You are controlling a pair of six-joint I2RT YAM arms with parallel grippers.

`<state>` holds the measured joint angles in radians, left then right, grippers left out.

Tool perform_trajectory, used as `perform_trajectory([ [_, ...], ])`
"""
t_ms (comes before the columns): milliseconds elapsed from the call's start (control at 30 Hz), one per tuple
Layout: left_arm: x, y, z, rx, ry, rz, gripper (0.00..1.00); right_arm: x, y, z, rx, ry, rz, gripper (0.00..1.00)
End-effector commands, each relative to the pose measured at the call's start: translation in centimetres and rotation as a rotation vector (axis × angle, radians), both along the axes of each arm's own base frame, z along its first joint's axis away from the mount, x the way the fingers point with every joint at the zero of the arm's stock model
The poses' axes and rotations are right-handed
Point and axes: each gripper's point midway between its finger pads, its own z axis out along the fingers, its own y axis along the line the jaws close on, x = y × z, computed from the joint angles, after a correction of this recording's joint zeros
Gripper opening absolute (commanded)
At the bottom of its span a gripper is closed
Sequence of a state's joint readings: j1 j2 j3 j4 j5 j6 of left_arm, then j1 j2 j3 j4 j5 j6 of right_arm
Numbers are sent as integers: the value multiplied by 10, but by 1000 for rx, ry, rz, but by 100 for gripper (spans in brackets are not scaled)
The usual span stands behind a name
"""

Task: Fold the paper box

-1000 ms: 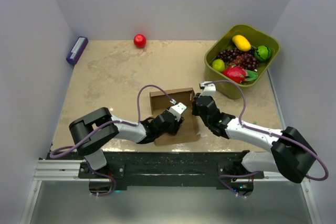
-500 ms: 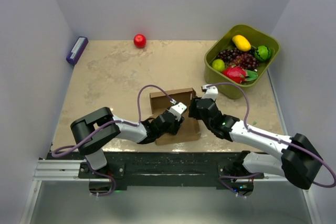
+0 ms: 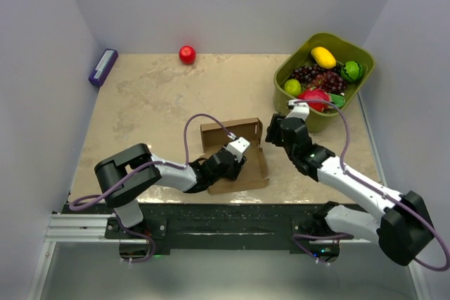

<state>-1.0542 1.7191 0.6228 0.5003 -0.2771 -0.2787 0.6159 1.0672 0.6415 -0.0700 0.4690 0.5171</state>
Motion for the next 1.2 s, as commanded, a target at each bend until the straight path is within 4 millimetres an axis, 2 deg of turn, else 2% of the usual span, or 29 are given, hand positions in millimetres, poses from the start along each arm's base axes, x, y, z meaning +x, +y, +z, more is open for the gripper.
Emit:
perform_trajectory([
  [0, -27, 48, -55, 198, 138, 25, 48, 4, 25, -22, -12, 17, 139, 58],
  [67, -27, 49, -56, 202, 138, 26, 48, 3, 33, -32, -7, 19, 187, 57],
  [167, -27, 50, -55, 200, 135, 28, 47, 4, 42, -35, 2, -6, 239, 56],
  [600, -30, 55, -60, 212, 143, 29, 46, 19, 51, -45, -35, -49, 272, 55],
  [967, -33, 59, -63, 222, 152, 30, 45, 37, 57, -45, -53, -111, 266, 57],
  [1167, -34, 60, -66, 228, 159, 29, 45, 40, 72, -41, -43, -158, 342, 59],
])
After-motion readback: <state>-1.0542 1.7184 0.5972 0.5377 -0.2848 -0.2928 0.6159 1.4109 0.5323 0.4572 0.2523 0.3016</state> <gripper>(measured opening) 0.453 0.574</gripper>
